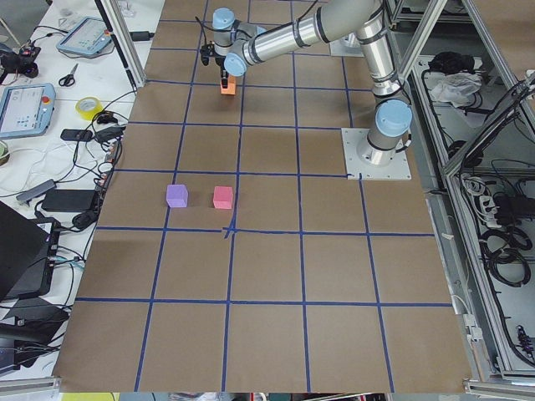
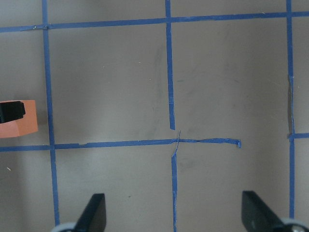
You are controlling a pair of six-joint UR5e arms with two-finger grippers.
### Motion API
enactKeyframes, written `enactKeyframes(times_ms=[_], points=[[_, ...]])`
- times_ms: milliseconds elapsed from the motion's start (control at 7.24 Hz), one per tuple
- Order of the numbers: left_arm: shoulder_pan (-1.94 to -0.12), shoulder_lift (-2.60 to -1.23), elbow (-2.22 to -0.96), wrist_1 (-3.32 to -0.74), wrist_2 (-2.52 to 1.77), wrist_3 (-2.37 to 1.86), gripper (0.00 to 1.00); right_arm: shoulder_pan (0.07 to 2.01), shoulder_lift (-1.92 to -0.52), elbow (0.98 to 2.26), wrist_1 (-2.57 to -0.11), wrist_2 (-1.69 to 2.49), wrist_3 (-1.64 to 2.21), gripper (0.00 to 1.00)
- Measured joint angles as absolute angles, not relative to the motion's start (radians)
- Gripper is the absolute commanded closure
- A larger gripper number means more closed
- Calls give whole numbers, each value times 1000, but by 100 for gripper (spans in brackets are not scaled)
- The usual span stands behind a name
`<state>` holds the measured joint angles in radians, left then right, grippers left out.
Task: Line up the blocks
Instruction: 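Carry the orange cube with the left gripper toward the purple cube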
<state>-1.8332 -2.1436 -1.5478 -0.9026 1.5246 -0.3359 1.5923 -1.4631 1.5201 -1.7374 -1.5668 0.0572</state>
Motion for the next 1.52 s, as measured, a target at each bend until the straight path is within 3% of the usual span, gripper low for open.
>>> enactKeyframes(times_ms=[691,1520], points=[[-1542,-2051,-1543,-1036,1542,-119,100,1592,-1463,1519,-1741,-1571,-27,0],[-1386,-1988,-1539,-1069,1556,67,100,1592,-1462,1520,-1744,-1573,-29,0]])
